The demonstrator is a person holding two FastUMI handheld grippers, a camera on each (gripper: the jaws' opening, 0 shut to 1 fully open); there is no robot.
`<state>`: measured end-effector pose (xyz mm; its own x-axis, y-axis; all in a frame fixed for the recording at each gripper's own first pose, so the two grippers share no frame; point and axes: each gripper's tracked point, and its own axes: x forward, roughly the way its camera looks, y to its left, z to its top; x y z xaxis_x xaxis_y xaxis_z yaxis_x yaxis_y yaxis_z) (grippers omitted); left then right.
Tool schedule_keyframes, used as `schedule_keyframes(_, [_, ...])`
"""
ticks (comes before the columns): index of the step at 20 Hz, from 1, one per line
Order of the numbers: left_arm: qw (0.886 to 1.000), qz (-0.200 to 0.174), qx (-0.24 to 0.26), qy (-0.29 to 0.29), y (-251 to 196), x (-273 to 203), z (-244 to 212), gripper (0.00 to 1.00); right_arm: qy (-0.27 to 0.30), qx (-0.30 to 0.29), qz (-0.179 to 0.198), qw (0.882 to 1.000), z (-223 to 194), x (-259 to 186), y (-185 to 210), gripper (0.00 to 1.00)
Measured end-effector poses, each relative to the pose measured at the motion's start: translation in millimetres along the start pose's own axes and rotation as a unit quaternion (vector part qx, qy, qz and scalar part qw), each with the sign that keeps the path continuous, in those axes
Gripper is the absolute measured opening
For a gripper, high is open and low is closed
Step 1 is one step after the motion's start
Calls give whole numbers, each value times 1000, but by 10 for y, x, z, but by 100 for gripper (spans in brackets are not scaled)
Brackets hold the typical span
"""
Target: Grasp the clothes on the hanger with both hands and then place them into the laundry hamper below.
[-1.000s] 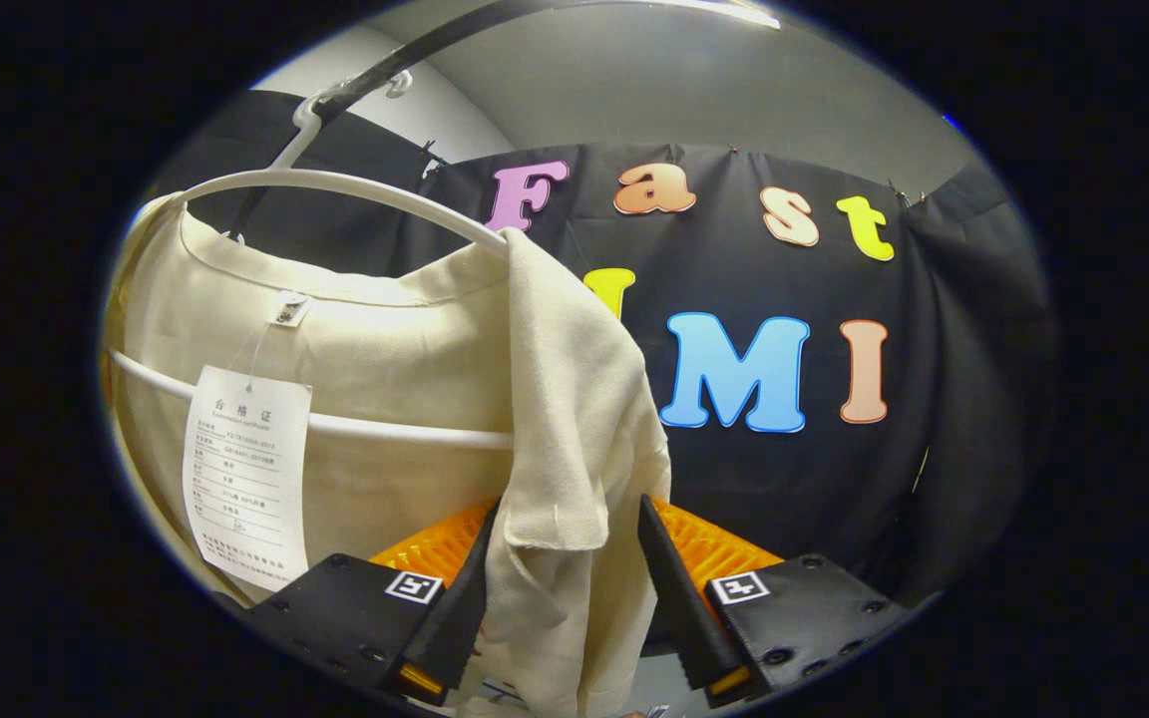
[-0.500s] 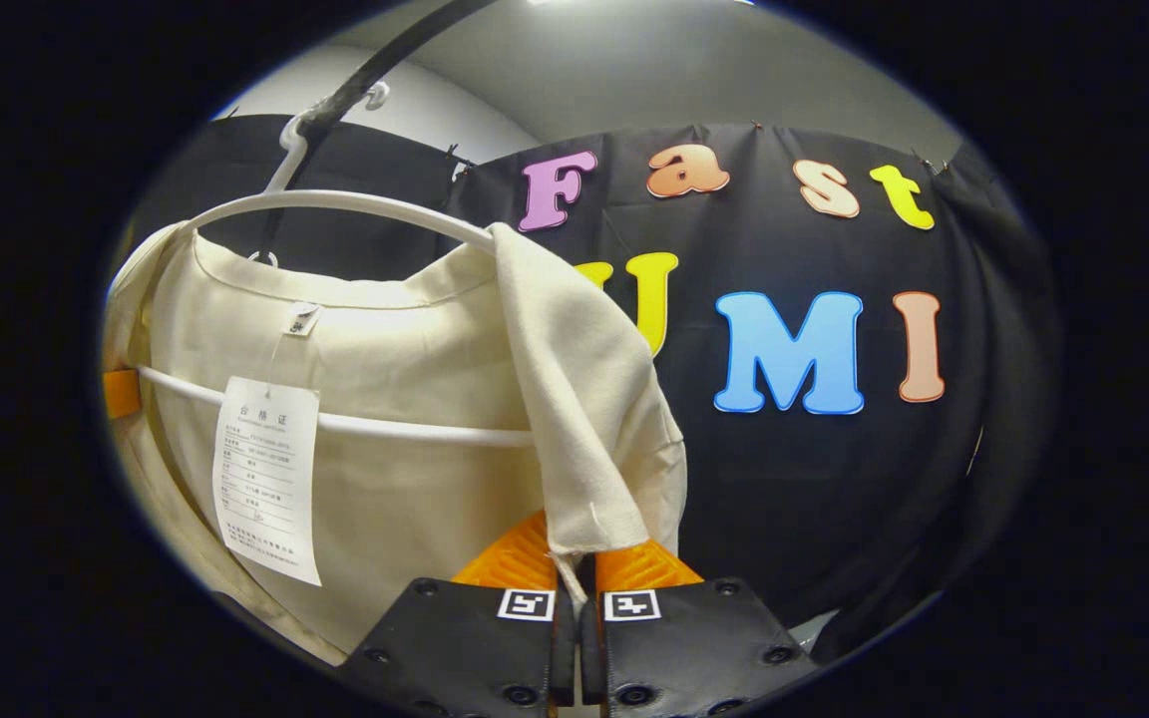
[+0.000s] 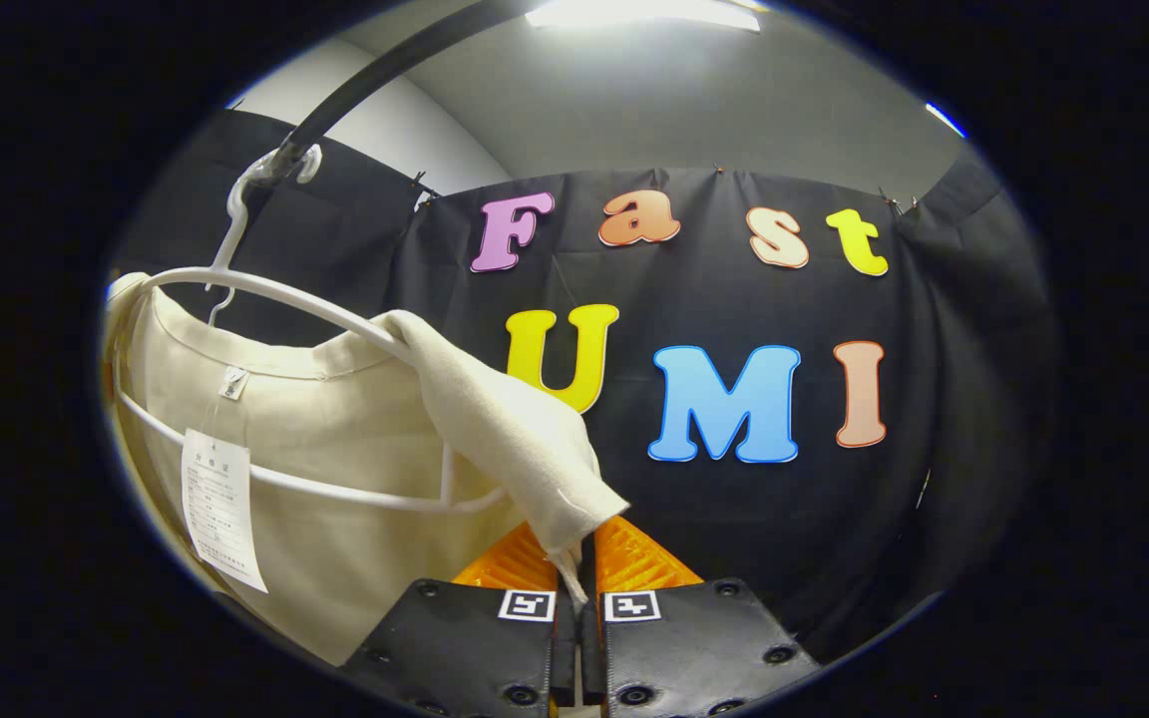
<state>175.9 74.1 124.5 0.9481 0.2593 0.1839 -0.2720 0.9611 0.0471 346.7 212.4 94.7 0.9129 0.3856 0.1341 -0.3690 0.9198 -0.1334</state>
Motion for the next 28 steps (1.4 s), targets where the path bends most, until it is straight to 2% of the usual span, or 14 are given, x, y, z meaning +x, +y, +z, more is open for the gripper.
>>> schedule_keyframes(2, [1000, -3, 13, -4, 72, 15, 35, 2, -12, 2, -12, 1000, 79, 23, -79, 4])
schedule_keyframes(3, [1000, -3, 10, -1, 98, 21, 36, 2, -16, 2, -18, 1000, 104, 28, -114, 0])
schedule_keyframes(6, [1000, -6, -6, -12, 126, 44, 128, 2, -36, -10, -37, 999, 198, 10, -218, 4])
schedule_keyframes(11, [999, -22, 23, -12, 112, 75, 270, 2, -69, -15, -65, 995, 380, 19, -364, 4])
schedule_keyframes(15, [994, -96, 20, 42, 3, -25, 248, 1, -72, -30, -69, 995, 409, -9, -372, 4])
schedule_keyframes(20, [990, -130, 4, 47, 21, -108, 427, 2, -68, -33, -66, 995, 384, 16, -372, 4])
schedule_keyframes(25, [995, -100, 28, 9, 196, 89, 645, 2, -72, -33, -67, 995, 412, 14, -365, 4])
schedule_keyframes(28, [995, -88, 44, 14, 407, 251, 508, 2, -76, -37, -68, 994, 451, 3, -354, 4])
